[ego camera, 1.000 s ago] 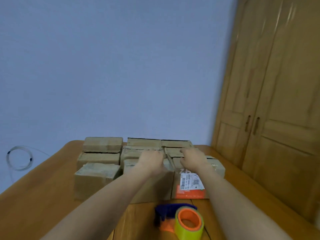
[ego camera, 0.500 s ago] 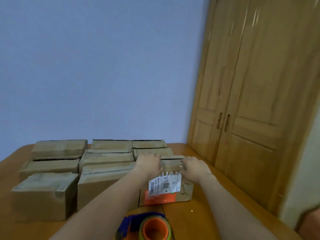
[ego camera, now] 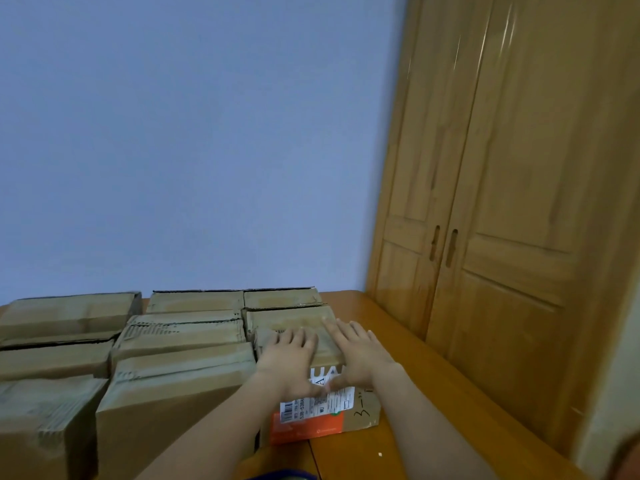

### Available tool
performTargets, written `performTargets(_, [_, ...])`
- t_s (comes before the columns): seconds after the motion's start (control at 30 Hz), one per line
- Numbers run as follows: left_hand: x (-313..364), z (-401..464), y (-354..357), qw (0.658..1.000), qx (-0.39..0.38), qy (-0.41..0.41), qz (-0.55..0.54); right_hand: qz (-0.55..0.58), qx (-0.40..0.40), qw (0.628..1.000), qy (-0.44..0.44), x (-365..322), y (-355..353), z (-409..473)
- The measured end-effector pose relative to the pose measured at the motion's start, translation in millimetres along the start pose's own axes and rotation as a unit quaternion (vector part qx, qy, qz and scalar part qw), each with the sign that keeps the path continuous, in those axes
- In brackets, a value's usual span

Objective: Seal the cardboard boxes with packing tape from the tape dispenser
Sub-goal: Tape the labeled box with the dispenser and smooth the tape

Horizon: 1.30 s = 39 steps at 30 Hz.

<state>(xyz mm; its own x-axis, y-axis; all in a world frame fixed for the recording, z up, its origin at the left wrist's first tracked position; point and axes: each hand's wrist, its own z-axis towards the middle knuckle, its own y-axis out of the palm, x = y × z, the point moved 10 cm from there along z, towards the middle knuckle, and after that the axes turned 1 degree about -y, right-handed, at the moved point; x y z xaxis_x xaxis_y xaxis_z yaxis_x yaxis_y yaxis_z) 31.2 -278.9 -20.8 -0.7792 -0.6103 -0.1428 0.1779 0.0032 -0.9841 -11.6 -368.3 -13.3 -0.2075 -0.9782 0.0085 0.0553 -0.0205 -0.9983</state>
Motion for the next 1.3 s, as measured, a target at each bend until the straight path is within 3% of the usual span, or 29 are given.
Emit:
performTargets(0.23, [2,4,6,1.0,-0.016,0.009,-0.002,-0.02,-0.049,0.999,-0.008,3,13,8])
performTargets(0.7, [22,-14,-9,1.0,0.022,0.022,0.002,-0.041,0.041,0.998,0.017,-4,1,-20])
performTargets(1.03, [49,-27,-25,0.998,0.041,0.043,-0.003,-0.094,0.05,0.994,0.03,-14,-18,-61])
performTargets(1.3, [69,-37,-65,0.994,0.095,0.056,-0.01,-0.104,0.097,0.989,0.047,-9,-45,-91])
